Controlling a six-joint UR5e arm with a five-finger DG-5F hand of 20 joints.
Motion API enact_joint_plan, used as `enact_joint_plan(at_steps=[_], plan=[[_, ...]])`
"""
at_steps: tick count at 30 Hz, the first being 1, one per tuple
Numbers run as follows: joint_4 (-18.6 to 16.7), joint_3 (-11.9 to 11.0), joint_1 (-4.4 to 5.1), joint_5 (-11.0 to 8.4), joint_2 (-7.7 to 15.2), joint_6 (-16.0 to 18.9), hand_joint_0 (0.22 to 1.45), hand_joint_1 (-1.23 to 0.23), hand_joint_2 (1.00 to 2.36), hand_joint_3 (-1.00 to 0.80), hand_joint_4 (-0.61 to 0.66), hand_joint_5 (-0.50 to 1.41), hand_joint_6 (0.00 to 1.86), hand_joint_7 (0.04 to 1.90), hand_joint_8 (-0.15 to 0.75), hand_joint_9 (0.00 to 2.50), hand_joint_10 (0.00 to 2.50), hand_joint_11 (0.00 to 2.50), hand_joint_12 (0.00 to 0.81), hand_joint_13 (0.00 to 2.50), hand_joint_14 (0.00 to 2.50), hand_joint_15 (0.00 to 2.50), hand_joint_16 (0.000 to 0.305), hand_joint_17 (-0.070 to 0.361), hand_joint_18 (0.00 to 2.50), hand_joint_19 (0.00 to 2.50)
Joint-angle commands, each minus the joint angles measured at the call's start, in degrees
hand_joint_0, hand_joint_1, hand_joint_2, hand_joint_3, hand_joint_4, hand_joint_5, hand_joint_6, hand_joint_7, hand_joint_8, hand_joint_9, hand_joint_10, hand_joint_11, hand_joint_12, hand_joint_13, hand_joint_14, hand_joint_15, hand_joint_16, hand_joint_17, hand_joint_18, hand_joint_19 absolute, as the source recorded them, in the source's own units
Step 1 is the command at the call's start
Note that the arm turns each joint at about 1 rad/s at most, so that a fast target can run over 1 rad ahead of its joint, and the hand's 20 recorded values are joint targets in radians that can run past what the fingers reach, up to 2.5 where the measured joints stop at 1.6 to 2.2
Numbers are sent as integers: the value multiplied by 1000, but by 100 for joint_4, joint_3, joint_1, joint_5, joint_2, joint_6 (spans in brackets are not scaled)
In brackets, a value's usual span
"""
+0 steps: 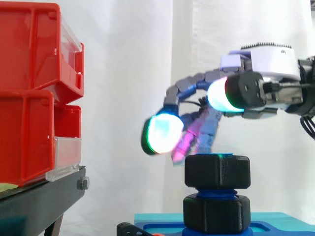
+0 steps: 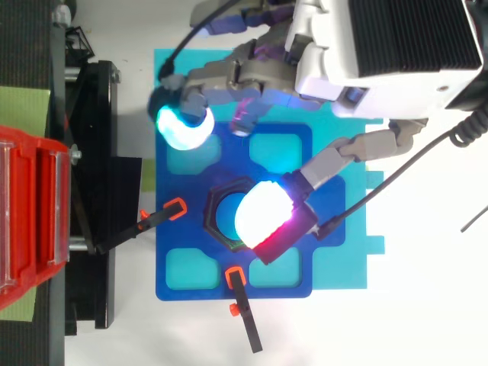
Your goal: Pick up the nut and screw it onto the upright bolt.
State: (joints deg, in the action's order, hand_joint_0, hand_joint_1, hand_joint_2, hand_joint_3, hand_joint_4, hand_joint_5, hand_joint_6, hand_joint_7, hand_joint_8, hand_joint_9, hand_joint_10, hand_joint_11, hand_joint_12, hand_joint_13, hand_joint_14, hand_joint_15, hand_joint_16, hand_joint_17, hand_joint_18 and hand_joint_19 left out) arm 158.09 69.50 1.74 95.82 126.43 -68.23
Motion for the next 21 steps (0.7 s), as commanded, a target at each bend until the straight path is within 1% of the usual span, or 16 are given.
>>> enact_joint_plan(at_steps=[1, 2, 4, 5, 6, 8, 11, 14, 15, 17, 21], plan=[[187, -192, 37, 16, -4, -103, 477, -401, 1000, -500, 170, -135, 502, 702, 267, 999, 0, 27, 314, 633, 0, 15, 37, 83, 331, 0], [187, -192, 37, 16, -4, -103, 471, -400, 1000, -500, 154, -143, 502, 666, 256, 907, 0, 0, 322, 528, 0, 0, 39, 87, 235, 0], [213, -200, 90, -11, 5, -147, 460, -394, 1000, -500, 126, -158, 501, 623, 239, 730, 0, 0, 330, 371, 0, 0, 42, 94, 75, 0], [213, -200, 99, -11, 5, -147, 458, -391, 1000, -500, 120, -163, 501, 606, 227, 657, 0, 0, 331, 311, 0, 0, 43, 96, 12, 0], [213, -200, 125, -19, 5, -147, 453, -385, 1000, -500, 113, -165, 501, 600, 229, 648, 0, 0, 334, 286, 0, 0, 43, 97, 0, 0], [222, -200, 196, -37, 5, -147, 443, -373, 1000, -500, 100, -173, 501, 581, 224, 480, 0, 0, 343, 129, 0, 0, 46, 103, 0, 0], [240, -200, 239, -90, 5, -147, 437, -361, 1000, -500, 98, -170, 501, 582, 215, 400, 0, 0, 344, 42, 0, 0, 47, 106, 0, 0], [257, -200, 310, -195, 5, -147, 435, -338, 1000, -500, 100, -165, 501, 591, 210, 365, 0, 0, 346, 4, 0, 0, 48, 107, 0, 0], [284, -200, 336, -213, 5, -147, 436, -355, 1000, -500, 102, -162, 501, 583, 212, 385, 0, 0, 347, 25, 0, 0, 48, 107, 0, 0], [293, -200, 345, -221, 5, -147, 435, -337, 1000, -500, 104, -158, 501, 594, 209, 364, 0, 0, 348, 0, 0, 0, 48, 108, 0, 0], [336, -200, 415, -230, 5, -147, 436, -352, 1000, -500, 117, -141, 501, 592, 206, 405, 0, 0, 346, 29, 0, 0, 48, 108, 0, 0]])
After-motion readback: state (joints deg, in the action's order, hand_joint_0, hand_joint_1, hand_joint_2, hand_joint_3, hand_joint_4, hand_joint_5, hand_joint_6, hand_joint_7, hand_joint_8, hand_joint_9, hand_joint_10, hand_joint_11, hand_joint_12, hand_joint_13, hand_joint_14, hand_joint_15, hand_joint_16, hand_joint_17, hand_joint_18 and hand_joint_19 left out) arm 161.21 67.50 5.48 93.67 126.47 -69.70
